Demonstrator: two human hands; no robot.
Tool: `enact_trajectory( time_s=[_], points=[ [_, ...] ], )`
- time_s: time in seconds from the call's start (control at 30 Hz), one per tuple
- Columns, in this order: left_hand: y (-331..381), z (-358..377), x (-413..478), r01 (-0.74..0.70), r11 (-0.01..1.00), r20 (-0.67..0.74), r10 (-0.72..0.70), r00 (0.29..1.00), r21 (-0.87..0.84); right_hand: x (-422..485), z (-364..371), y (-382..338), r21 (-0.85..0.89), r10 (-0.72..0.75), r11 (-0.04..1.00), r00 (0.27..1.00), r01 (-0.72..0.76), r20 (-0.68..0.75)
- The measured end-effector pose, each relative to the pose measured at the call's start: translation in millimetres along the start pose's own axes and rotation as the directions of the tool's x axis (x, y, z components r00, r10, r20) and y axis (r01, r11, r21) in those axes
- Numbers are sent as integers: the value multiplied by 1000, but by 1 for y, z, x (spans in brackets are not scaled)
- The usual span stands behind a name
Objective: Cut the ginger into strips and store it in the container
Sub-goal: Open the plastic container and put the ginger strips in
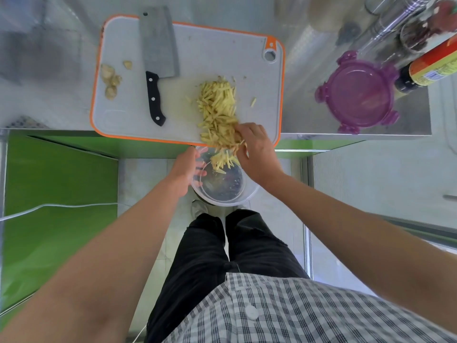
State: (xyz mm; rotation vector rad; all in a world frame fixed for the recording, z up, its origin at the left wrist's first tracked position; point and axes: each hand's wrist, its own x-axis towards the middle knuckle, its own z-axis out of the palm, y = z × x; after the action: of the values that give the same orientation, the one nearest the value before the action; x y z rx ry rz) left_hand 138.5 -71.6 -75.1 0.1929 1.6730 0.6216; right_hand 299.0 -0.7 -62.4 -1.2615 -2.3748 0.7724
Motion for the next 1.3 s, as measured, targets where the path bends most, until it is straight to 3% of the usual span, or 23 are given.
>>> enact_trajectory(
  time_s=[0.33,0.6,0.77,0.83,1.0,1.3],
  points=[
    [-1,-1,-2,-3,1000,40,4,999,-31,-21,-10,-5,129,-122,986,988,109,95],
    [-2,-8,-4,3,999,46,-1,999,-44,60,-11,-16,161,-4,987,998,15,-68],
    [-1,-21,-2,33,997,3,-33,999,-69,96,-1,-10,-17,126,992,975,-125,184],
    [-2,-23,-1,46,997,-3,-46,999,-65,97,3,-10,-40,139,990,965,-133,224],
    [-1,-25,2,49,997,-9,-50,999,-55,78,5,-7,34,81,996,994,-83,75],
    [-1,-24,1,24,999,3,-24,1000,-38,28,3,-9,94,-18,995,1000,17,11]
  ],
)
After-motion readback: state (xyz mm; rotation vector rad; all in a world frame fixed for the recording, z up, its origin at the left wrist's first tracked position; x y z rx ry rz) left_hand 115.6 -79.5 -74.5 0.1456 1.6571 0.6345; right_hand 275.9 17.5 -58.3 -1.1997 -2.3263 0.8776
